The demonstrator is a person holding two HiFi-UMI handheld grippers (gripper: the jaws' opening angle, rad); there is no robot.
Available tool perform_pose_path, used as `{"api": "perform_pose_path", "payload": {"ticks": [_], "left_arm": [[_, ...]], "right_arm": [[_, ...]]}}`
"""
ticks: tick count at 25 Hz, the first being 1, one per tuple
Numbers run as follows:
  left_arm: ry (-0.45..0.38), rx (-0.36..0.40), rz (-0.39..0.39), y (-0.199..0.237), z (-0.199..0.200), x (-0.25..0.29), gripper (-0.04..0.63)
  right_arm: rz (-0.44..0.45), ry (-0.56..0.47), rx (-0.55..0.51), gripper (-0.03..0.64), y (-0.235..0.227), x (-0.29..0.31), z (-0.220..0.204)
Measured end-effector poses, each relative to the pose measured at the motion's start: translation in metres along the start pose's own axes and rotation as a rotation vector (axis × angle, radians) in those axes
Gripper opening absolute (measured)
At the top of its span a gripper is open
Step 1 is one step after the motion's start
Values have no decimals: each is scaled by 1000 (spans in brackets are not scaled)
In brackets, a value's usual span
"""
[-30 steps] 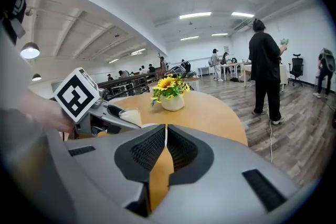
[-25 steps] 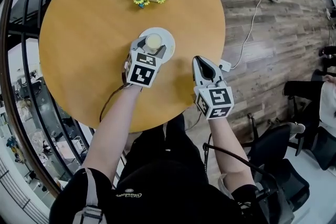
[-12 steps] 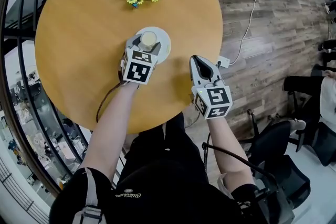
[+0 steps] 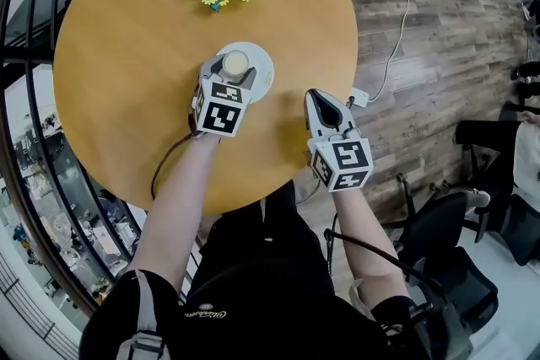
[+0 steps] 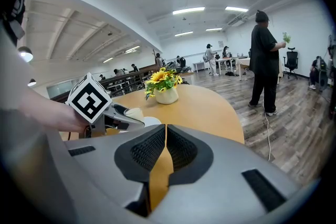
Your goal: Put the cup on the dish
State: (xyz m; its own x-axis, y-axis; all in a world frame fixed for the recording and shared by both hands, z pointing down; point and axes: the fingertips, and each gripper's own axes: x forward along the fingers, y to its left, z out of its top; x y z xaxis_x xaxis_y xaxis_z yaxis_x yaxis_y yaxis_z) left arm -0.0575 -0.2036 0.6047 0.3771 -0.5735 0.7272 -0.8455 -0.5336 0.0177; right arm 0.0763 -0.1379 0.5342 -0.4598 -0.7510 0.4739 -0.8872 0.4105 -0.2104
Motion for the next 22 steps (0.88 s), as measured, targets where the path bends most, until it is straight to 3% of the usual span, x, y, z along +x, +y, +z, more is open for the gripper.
{"api": "perform_pose_path", "payload": {"ticks": [22], "left_arm": [[-26, 12, 22, -1, -4, -2, 258]], "right_arm": [[-9, 1, 6, 3, 1, -1, -4]]}}
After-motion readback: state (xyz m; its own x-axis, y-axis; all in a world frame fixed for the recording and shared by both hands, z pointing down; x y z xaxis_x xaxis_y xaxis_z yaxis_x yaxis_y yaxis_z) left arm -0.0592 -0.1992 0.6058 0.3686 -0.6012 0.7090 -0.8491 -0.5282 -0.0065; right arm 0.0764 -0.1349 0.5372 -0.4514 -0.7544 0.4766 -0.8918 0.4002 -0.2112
